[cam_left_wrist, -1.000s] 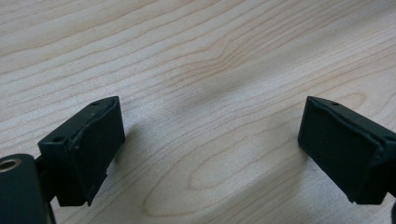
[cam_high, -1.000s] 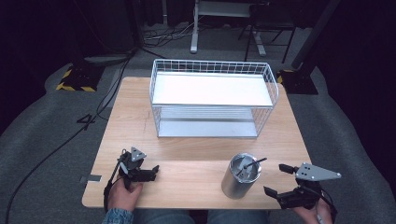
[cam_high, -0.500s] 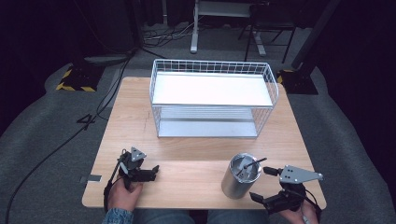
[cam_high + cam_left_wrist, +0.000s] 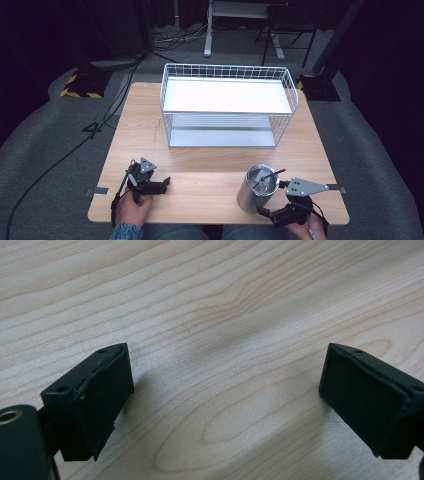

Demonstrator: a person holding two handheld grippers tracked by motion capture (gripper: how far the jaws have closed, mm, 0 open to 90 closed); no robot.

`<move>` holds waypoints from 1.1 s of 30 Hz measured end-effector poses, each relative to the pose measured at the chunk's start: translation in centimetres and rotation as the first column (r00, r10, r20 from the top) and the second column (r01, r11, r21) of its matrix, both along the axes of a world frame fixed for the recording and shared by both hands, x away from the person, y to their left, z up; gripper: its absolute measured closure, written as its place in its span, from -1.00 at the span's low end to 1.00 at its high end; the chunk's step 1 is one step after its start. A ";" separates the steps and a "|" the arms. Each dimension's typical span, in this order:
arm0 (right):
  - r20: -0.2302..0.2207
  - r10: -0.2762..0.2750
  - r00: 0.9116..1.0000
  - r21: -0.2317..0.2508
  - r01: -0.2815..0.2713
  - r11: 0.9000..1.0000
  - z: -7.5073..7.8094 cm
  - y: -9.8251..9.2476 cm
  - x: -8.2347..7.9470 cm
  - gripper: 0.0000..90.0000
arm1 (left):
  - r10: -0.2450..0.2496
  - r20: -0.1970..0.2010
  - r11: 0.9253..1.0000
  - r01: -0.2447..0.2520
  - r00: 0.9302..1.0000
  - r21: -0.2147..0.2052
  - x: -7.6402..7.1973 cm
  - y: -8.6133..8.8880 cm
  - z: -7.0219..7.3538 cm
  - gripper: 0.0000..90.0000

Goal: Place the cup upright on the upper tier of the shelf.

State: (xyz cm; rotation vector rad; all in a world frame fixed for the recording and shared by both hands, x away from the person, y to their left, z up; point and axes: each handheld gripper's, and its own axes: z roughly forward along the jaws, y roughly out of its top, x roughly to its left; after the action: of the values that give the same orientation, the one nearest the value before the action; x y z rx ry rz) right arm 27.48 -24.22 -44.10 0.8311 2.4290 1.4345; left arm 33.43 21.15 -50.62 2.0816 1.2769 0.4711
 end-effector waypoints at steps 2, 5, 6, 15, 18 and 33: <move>0.011 -0.006 1.000 0.023 0.006 1.000 -0.6 0.3 0.4 -1.00 | 0.002 0.000 1.000 -0.002 1.000 -0.001 0.0 0.0 0.0 -0.83; 0.023 -0.012 1.000 0.030 0.012 0.999 -1.0 0.6 0.6 -1.00 | 0.002 0.000 1.000 -0.002 1.000 -0.001 0.0 0.0 0.0 -0.83; 0.035 -0.017 0.999 0.040 0.015 0.999 -1.4 1.0 0.9 -1.00 | 0.002 0.000 1.000 -0.002 1.000 -0.001 0.0 0.0 0.0 -0.83; 0.068 -0.029 0.997 0.082 0.023 0.996 -2.5 1.8 1.5 -1.00 | 0.005 0.001 1.000 -0.005 1.000 -0.003 0.0 0.0 0.0 -0.83; 0.086 -0.033 0.996 0.101 0.024 0.995 -2.6 2.0 1.6 -1.00 | 0.005 0.000 1.000 -0.005 1.000 -0.002 0.0 0.0 0.0 -0.83; 0.133 -0.034 0.991 0.095 0.021 0.995 -2.7 2.7 1.7 -0.94 | 0.005 -0.001 1.000 -0.005 1.000 -0.001 0.0 0.0 0.0 -0.83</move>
State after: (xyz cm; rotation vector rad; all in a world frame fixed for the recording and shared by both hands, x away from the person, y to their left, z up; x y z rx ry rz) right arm 29.13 -21.52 -46.82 0.7576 2.2590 1.5509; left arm 33.46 21.15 -50.62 2.0784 1.2832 0.4716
